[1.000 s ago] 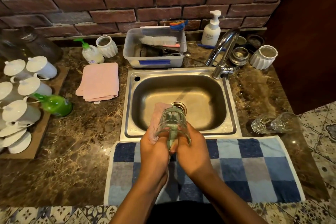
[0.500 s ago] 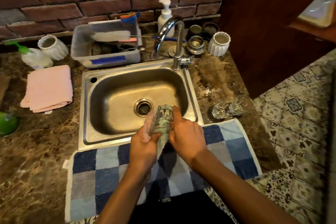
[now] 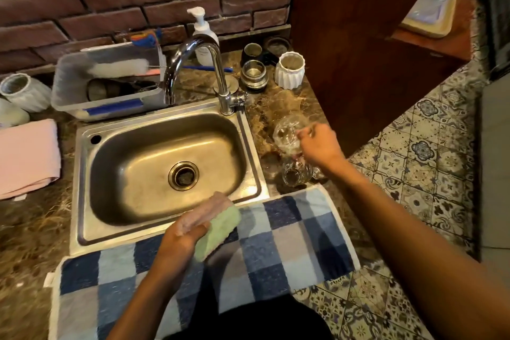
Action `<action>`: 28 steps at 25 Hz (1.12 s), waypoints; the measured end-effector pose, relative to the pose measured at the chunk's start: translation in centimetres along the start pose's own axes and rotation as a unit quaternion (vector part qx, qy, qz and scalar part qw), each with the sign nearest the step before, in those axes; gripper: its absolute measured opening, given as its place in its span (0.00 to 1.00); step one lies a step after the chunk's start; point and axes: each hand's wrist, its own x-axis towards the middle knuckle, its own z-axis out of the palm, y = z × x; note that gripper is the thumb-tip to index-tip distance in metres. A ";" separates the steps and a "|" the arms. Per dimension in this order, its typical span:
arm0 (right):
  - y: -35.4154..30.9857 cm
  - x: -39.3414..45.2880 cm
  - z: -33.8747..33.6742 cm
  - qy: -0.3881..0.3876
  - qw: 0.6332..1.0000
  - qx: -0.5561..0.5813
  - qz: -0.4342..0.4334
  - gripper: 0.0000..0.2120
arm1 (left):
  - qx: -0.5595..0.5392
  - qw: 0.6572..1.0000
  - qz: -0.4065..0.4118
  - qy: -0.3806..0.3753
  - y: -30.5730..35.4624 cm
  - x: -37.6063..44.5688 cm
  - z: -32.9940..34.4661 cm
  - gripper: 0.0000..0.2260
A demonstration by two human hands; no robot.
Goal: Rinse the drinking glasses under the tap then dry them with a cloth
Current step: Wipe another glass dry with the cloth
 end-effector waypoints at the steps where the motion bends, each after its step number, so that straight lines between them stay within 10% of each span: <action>1: 0.3 1.4 -0.9 0.003 1.000 -0.005 0.001 0.13 | -0.020 0.999 -0.022 -0.014 -0.8 0.3 -0.4 0.18; 7: 2.2 7.7 -2.6 -0.036 0.984 -0.174 -0.004 0.17 | 0.008 0.970 -0.213 0.113 -6.7 2.7 -2.9 0.08; 23: 7.5 12.7 -0.4 -0.131 0.961 -0.245 -0.007 0.13 | -0.016 0.966 -0.226 0.122 -10.2 3.4 -4.4 0.24; 28: 8.1 12.9 0.2 -0.140 0.963 -0.231 0.008 0.11 | -0.094 0.950 -0.269 0.125 -9.5 3.5 -4.5 0.16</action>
